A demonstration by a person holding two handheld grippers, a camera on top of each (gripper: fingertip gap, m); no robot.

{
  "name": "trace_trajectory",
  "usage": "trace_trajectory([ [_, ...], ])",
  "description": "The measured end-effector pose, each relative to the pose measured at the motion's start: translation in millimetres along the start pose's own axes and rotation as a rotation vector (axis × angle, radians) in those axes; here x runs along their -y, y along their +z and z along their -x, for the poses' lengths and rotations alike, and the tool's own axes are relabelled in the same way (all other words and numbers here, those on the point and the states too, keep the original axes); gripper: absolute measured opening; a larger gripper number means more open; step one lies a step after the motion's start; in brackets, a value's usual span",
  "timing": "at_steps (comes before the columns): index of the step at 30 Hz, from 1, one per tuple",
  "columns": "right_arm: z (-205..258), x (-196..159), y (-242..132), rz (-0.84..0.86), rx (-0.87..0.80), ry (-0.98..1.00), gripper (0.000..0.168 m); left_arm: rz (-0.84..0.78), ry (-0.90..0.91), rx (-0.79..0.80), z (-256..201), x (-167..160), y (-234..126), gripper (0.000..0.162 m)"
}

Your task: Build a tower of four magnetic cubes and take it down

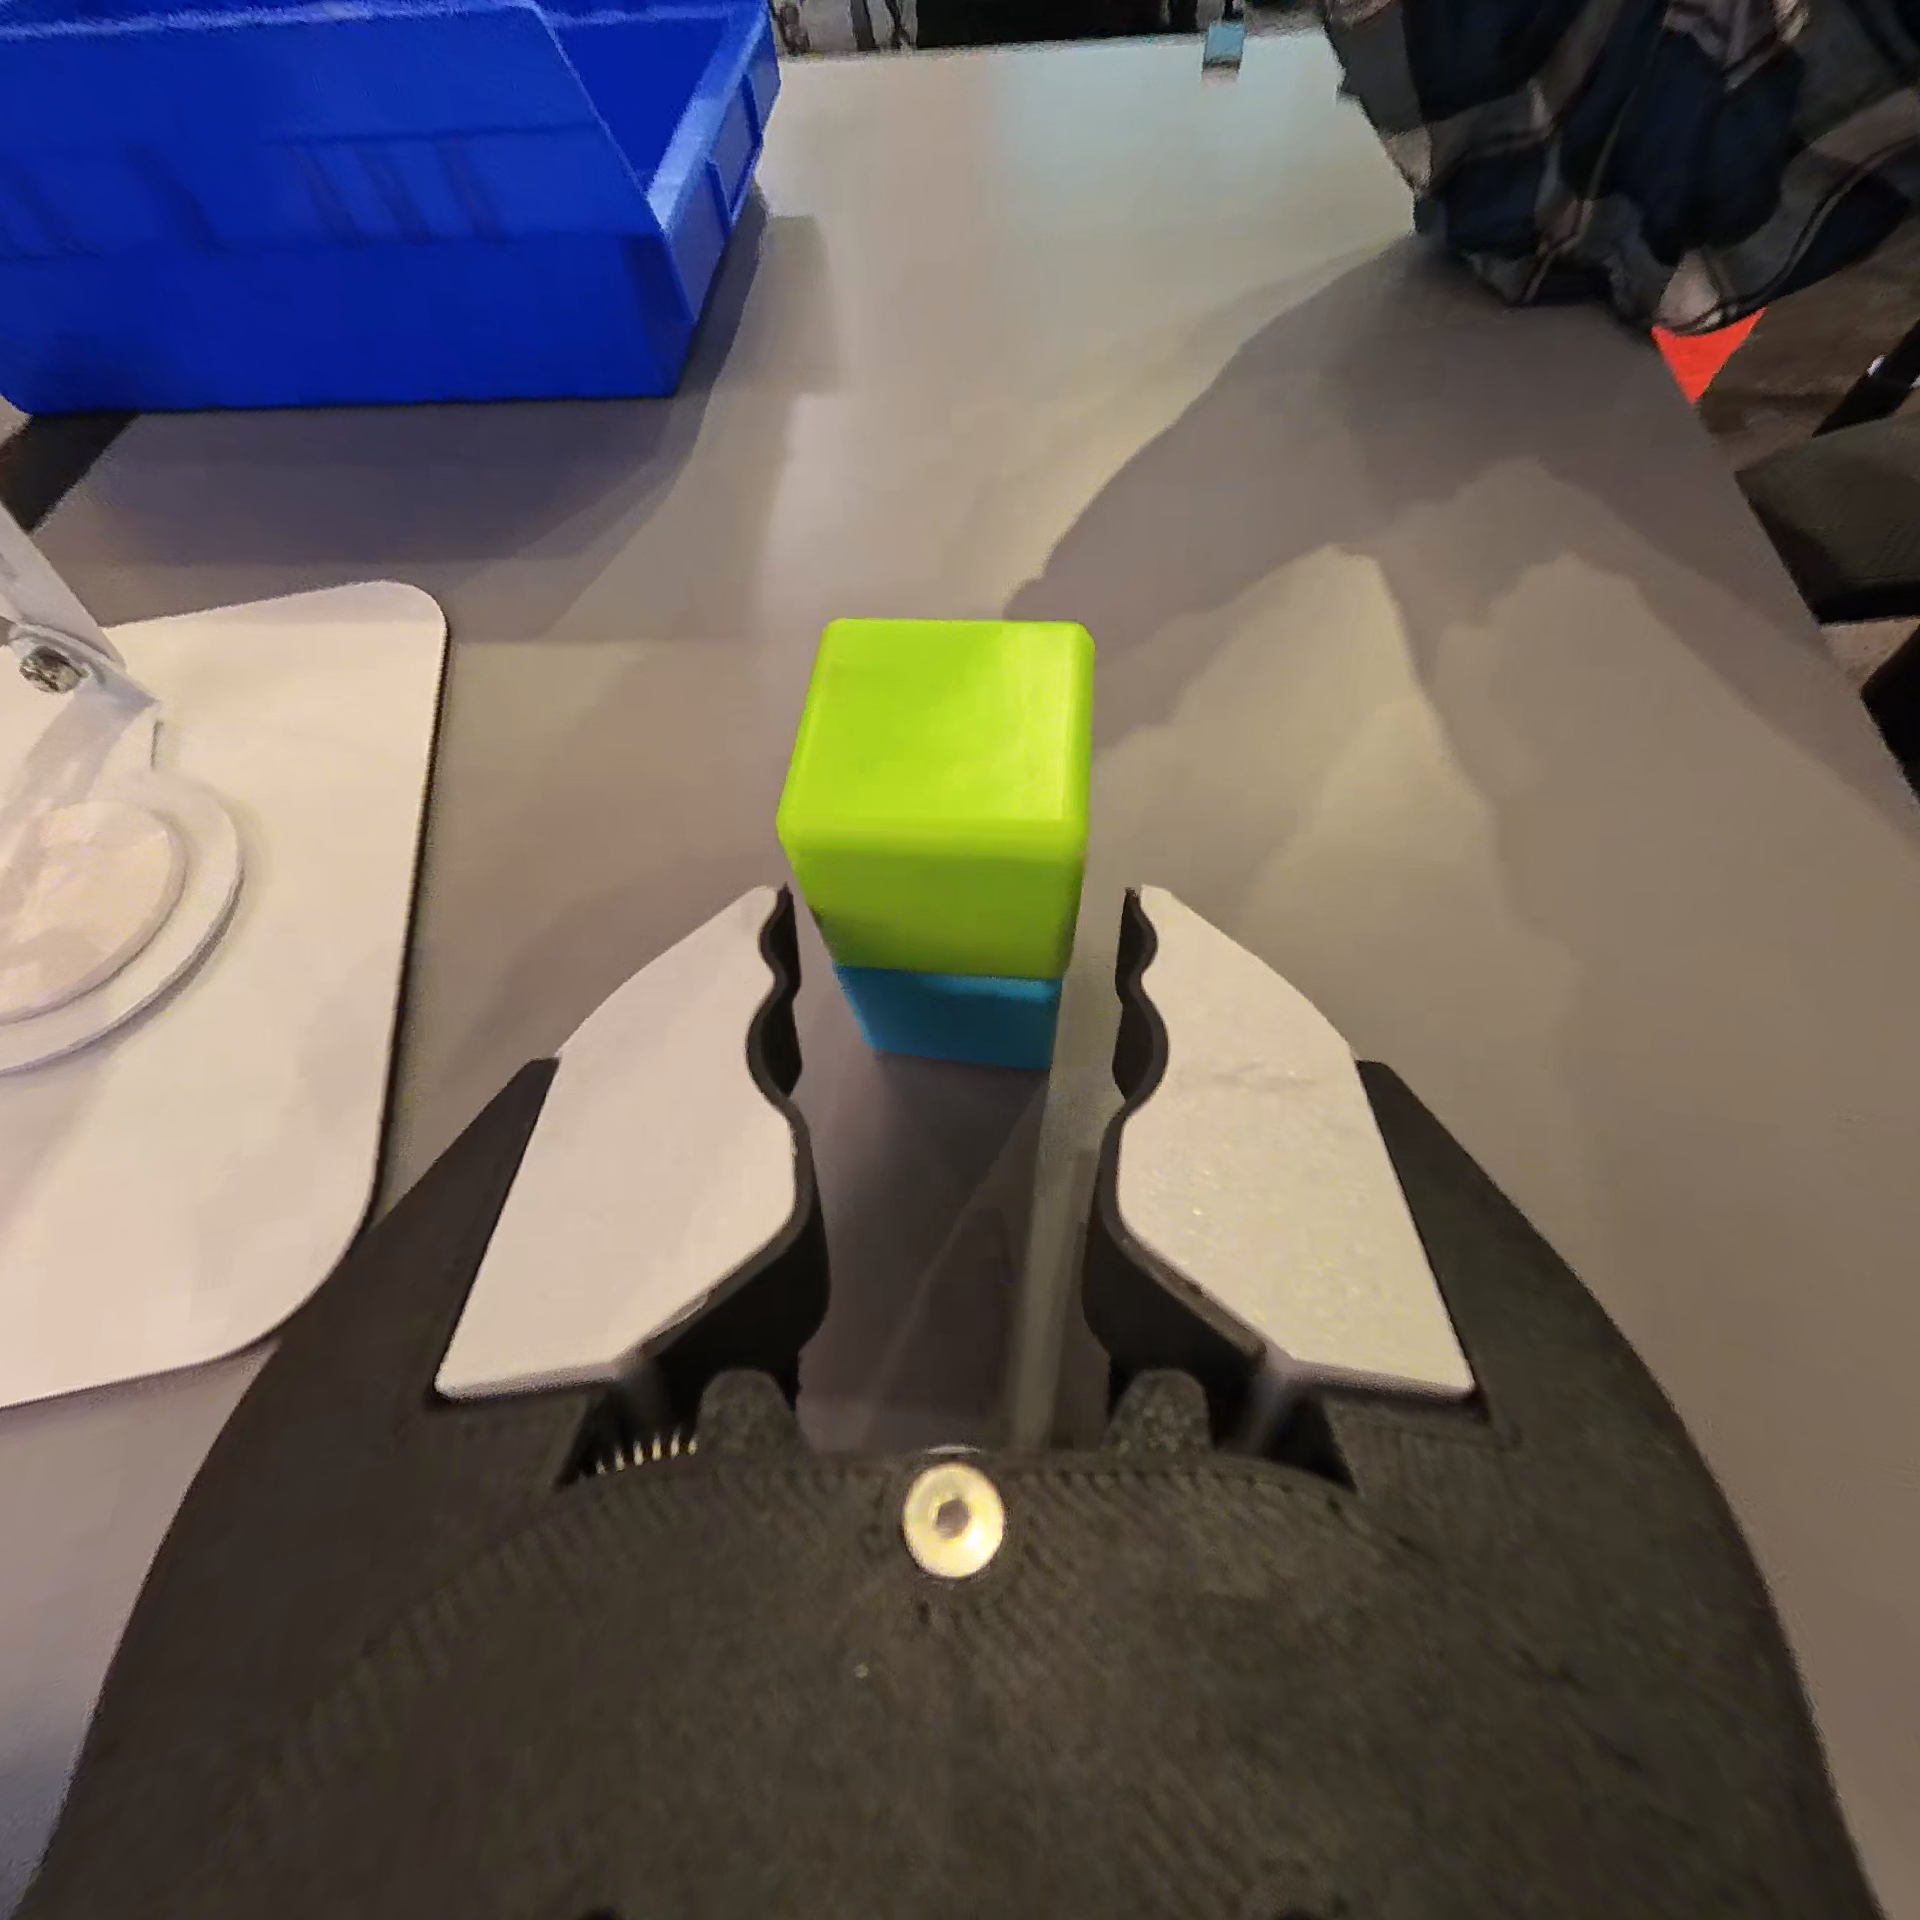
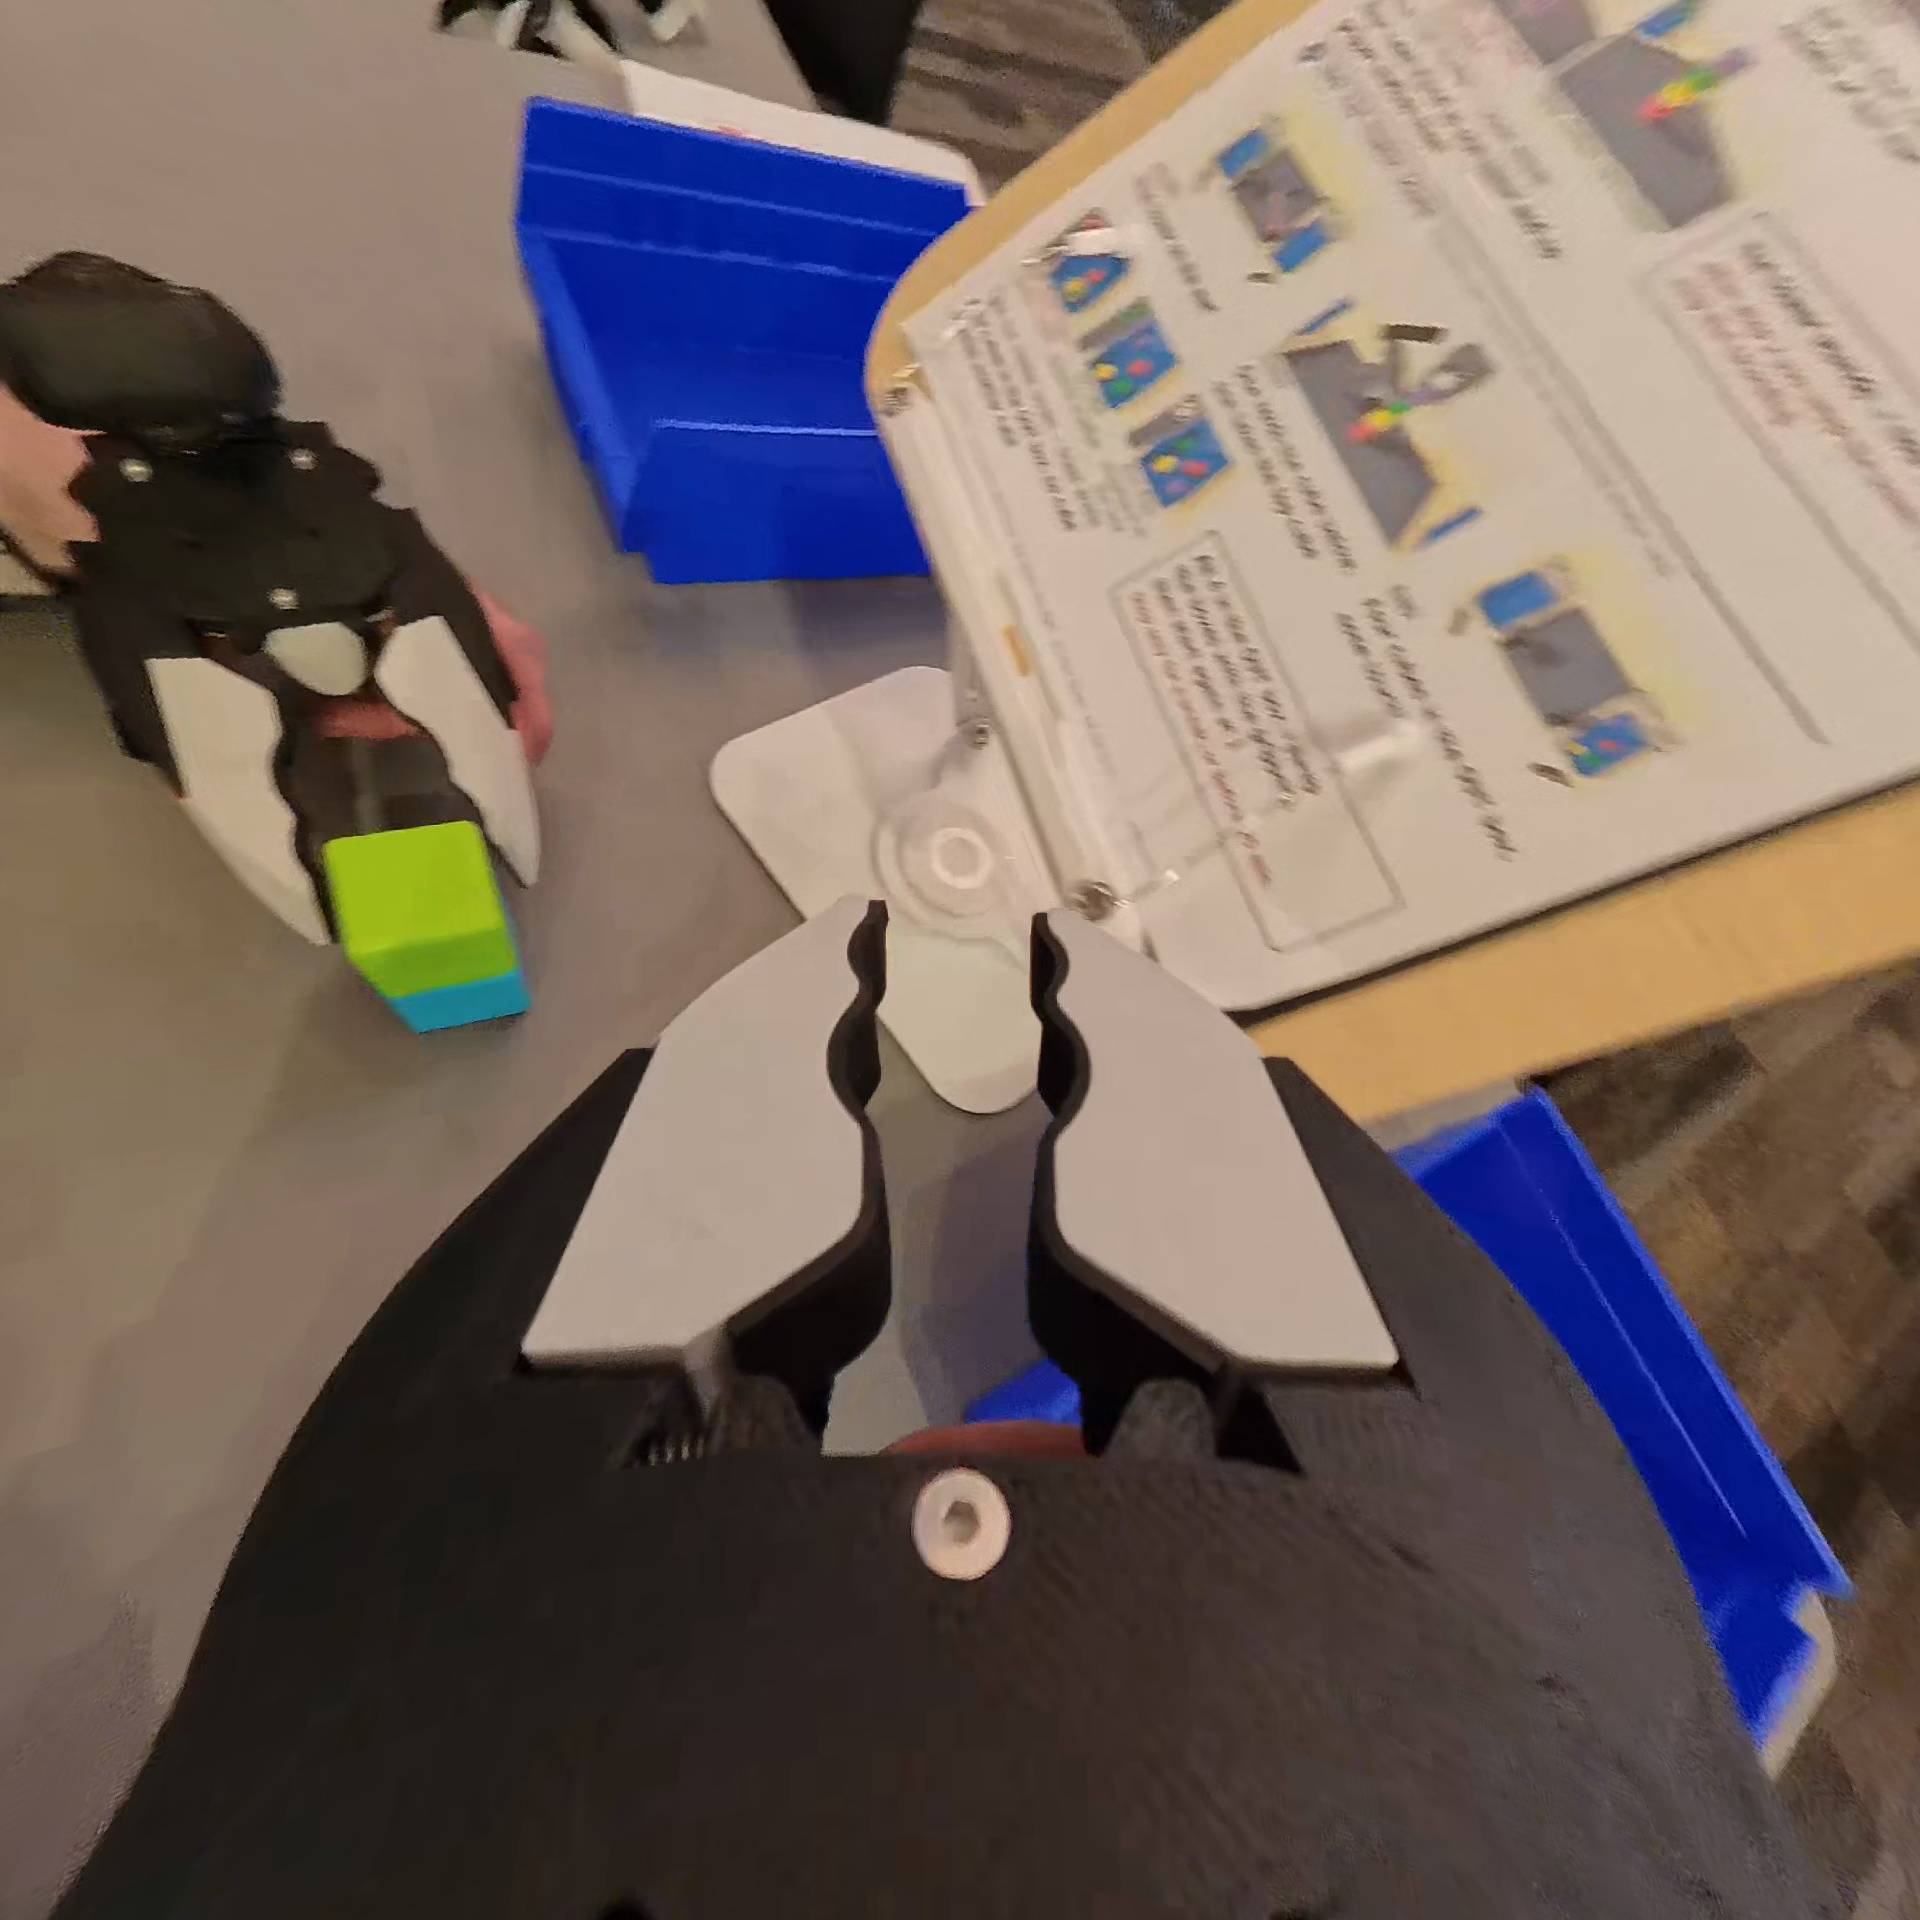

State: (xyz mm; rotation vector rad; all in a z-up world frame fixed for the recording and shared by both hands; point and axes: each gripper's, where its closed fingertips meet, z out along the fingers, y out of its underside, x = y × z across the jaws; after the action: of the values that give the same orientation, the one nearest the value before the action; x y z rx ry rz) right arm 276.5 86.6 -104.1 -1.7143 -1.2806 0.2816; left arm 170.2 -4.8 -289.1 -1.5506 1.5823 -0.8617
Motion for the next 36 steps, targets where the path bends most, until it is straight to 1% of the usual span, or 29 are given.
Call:
trace_trajectory([
  [7, 68, 3, 41, 0.063, 0.203, -0.089, 0.029, 0.094, 0.011, 0.003, -1, -12, 8, 0.051],
  [12, 110, -18, 71, 0.182, 0.329, -0.147, 0.033, 0.134, 0.016, 0.010, 0, -16, 12, 0.050],
  [15, 128, -31, 81, 0.240, 0.387, -0.175, 0.037, 0.134, 0.010, 0.012, 0, -16, 13, 0.049],
  [20, 139, -34, 86, 0.251, 0.423, -0.186, 0.038, 0.126, 0.013, 0.010, 0, -14, 13, 0.050],
  [25, 138, -32, 85, 0.242, 0.424, -0.184, 0.038, 0.137, 0.017, 0.003, -1, -15, 15, 0.052],
  [30, 145, -35, 87, 0.254, 0.441, -0.192, 0.039, 0.143, 0.027, -0.002, -2, -14, 19, 0.049],
  [36, 160, -40, 90, 0.276, 0.488, -0.214, 0.046, 0.144, 0.026, -0.006, -2, -14, 19, 0.048],
])
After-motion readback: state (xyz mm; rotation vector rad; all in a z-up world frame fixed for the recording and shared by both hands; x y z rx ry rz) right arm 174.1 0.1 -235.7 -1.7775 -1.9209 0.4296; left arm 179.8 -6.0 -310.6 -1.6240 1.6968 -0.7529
